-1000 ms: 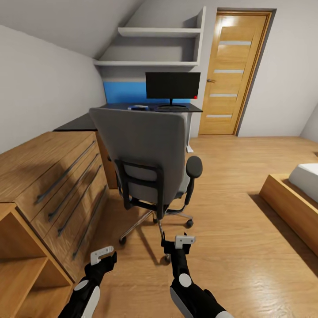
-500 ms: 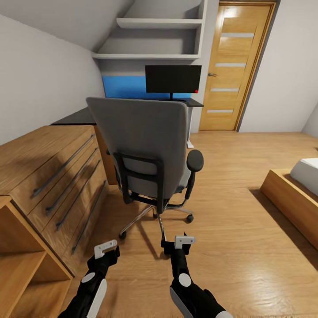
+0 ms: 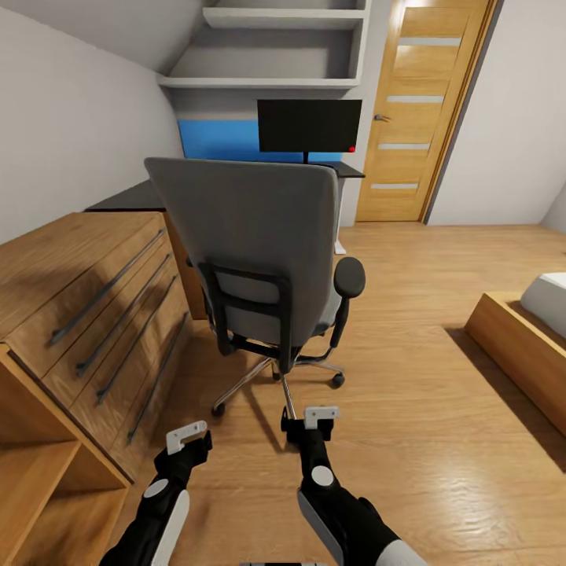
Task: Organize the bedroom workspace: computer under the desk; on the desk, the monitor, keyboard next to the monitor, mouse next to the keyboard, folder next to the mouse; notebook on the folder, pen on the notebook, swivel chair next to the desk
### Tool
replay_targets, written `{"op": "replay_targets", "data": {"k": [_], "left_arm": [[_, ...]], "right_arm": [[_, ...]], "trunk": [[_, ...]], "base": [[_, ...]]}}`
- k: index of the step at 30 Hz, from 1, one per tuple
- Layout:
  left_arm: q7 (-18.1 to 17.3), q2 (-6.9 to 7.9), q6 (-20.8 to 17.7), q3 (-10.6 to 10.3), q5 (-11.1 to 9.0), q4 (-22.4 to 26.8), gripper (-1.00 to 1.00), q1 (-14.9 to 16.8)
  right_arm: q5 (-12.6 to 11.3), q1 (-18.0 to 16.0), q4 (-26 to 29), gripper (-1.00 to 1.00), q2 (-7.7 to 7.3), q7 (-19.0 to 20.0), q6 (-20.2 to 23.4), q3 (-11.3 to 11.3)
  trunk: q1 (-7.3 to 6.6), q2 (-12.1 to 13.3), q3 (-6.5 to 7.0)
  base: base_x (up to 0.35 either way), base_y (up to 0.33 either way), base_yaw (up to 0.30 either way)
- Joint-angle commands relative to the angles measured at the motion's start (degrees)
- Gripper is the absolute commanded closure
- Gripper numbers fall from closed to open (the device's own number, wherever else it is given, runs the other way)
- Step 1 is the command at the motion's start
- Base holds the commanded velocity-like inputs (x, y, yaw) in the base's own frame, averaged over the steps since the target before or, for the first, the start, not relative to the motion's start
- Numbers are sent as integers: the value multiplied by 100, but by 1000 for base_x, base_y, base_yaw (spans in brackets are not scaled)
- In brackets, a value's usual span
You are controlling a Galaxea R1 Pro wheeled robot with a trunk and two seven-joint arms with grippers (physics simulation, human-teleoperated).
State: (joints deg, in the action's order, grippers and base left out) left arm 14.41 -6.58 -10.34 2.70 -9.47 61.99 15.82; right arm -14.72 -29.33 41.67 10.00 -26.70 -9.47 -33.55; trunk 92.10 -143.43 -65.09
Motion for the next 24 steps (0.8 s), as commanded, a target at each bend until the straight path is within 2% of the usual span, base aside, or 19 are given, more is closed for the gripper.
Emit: {"op": "replay_targets", "data": {"k": [1,8,14,24], "left_arm": [[21,3,-21,13,-53,12,-100,0],[25,16,-14,16,-54,27,-100,1],[20,17,-13,11,-55,21,-100,4],[11,16,-12,4,-55,3,-100,2]], "right_arm": [[-21,-15,50,-100,0,-44,-8,-22],[85,-26,212,-100,0,-190,-35,-17],[155,-28,254,-100,0,-230,-274,-19],[634,-29,255,-100,0,-266,-783,-1]], "trunk": [[-1,-2,-5],[-1,-2,-5],[-1,-2,-5],[-1,-2,-5]], "base": [[0,0,0],[0,0,0],[0,0,0],[0,0,0]]}}
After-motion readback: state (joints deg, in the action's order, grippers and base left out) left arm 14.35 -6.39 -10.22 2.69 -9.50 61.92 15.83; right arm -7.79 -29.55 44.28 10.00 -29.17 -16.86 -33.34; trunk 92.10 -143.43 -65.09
